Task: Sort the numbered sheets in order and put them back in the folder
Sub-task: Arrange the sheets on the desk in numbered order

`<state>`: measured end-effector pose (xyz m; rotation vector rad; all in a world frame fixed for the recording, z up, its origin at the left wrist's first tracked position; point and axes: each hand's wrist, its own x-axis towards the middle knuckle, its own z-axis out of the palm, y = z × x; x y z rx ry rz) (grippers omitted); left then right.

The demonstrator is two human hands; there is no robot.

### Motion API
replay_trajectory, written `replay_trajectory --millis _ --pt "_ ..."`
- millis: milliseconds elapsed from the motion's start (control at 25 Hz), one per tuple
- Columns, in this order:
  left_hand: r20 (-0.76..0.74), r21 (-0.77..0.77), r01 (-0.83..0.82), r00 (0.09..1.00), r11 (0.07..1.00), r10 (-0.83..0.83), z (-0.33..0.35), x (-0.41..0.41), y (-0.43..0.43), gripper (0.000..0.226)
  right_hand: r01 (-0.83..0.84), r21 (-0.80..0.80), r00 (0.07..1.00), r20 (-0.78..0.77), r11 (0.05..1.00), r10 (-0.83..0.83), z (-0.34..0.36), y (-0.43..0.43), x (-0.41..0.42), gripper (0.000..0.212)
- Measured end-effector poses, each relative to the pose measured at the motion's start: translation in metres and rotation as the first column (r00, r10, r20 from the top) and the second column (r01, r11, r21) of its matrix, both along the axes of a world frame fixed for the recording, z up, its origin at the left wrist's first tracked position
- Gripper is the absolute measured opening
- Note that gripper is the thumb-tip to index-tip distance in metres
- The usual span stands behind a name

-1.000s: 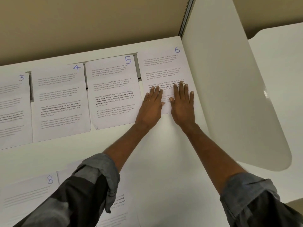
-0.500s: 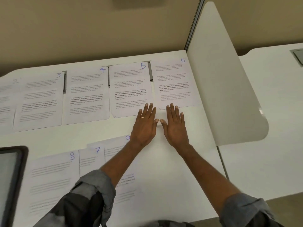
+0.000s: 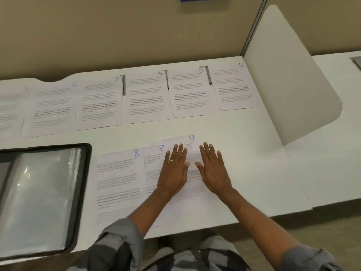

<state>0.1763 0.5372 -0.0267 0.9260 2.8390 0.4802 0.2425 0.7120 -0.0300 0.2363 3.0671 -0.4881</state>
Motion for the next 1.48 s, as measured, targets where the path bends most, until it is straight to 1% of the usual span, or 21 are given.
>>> replay_trajectory --millis 120,280,360,440,520,600,720,920,960,1040,1120,1160,1240,1320,1360,1400,1480 --pt "-0.006 -0.048 0.009 1.000 0.999 -0.009 -0.001 0.020 -0.048 0.058 -0.008 -0.025 0.998 0.054 1.000 0.010 -0.002 -0.048 0.027 0.069" --pt "-0.012 -0.171 0.000 1.000 0.985 -0.002 -0.012 0.050 -0.114 0.065 -0.071 -0.024 0.976 0.206 0.997 0.074 -0.007 -0.106 0.065 0.079" --pt "0.040 -0.214 -0.007 0.999 0.977 0.015 -0.021 0.068 -0.140 0.070 -0.098 -0.007 0.955 0.279 0.995 0.096 -0.013 -0.123 0.080 0.084" --pt "0.091 -0.246 0.001 0.996 0.969 0.022 -0.031 0.087 -0.162 0.074 -0.121 0.023 0.940 0.325 0.992 0.107 -0.018 -0.134 0.092 0.084" --pt "0.153 -0.275 0.032 0.988 0.961 0.011 -0.034 0.100 -0.171 0.074 -0.109 0.030 0.935 0.344 0.994 0.092 -0.018 -0.139 0.101 0.083" --pt "0.201 -0.268 0.056 0.980 0.962 -0.001 -0.032 0.108 -0.173 0.072 -0.104 0.041 0.932 0.352 0.994 0.083 -0.015 -0.139 0.109 0.083" --pt "0.199 -0.272 0.071 0.980 0.960 -0.016 -0.029 0.117 -0.163 0.070 -0.072 0.025 0.934 0.353 0.997 0.058 -0.015 -0.131 0.121 0.086" --pt "0.217 -0.312 0.134 0.974 0.941 -0.067 -0.023 0.127 -0.142 0.072 0.030 0.001 0.923 0.385 1.000 -0.028 -0.012 -0.115 0.135 0.101" --pt "0.213 -0.304 0.130 0.975 0.944 -0.066 -0.022 0.128 -0.140 0.071 0.065 -0.014 0.923 0.380 0.998 -0.055 -0.009 -0.115 0.135 0.101" --pt "0.223 -0.289 0.117 0.973 0.950 -0.052 -0.019 0.128 -0.136 0.071 0.157 -0.106 0.945 0.307 0.982 -0.118 -0.004 -0.118 0.130 0.096" --pt "0.235 -0.275 0.107 0.971 0.955 -0.041 -0.019 0.129 -0.133 0.071 0.270 -0.250 0.947 0.243 0.930 -0.209 0.001 -0.121 0.118 0.091" --pt "0.235 -0.269 0.102 0.971 0.958 -0.037 -0.019 0.130 -0.133 0.070 0.334 -0.333 0.935 0.236 0.882 -0.265 0.004 -0.122 0.110 0.088" --pt "0.234 -0.266 0.092 0.972 0.960 -0.029 -0.020 0.129 -0.131 0.068 0.473 -0.475 0.881 0.275 0.742 -0.385 0.009 -0.121 0.091 0.081" --pt "0.236 -0.285 0.092 0.971 0.954 -0.023 -0.020 0.129 -0.129 0.068 0.572 -0.564 0.820 0.369 0.595 -0.438 0.014 -0.114 0.076 0.065" --pt "0.235 -0.293 0.093 0.972 0.952 -0.023 -0.020 0.129 -0.128 0.069 0.594 -0.577 0.804 0.405 0.561 -0.434 0.016 -0.111 0.072 0.053" --pt "0.236 -0.292 0.093 0.972 0.952 -0.023 -0.019 0.129 -0.125 0.069 0.591 -0.580 0.806 0.413 0.561 -0.423 0.016 -0.107 0.070 0.042" --pt "0.253 -0.277 0.091 0.967 0.957 -0.019 -0.017 0.130 -0.119 0.069 0.567 -0.591 0.823 0.380 0.574 -0.422 0.017 -0.098 0.070 0.025"
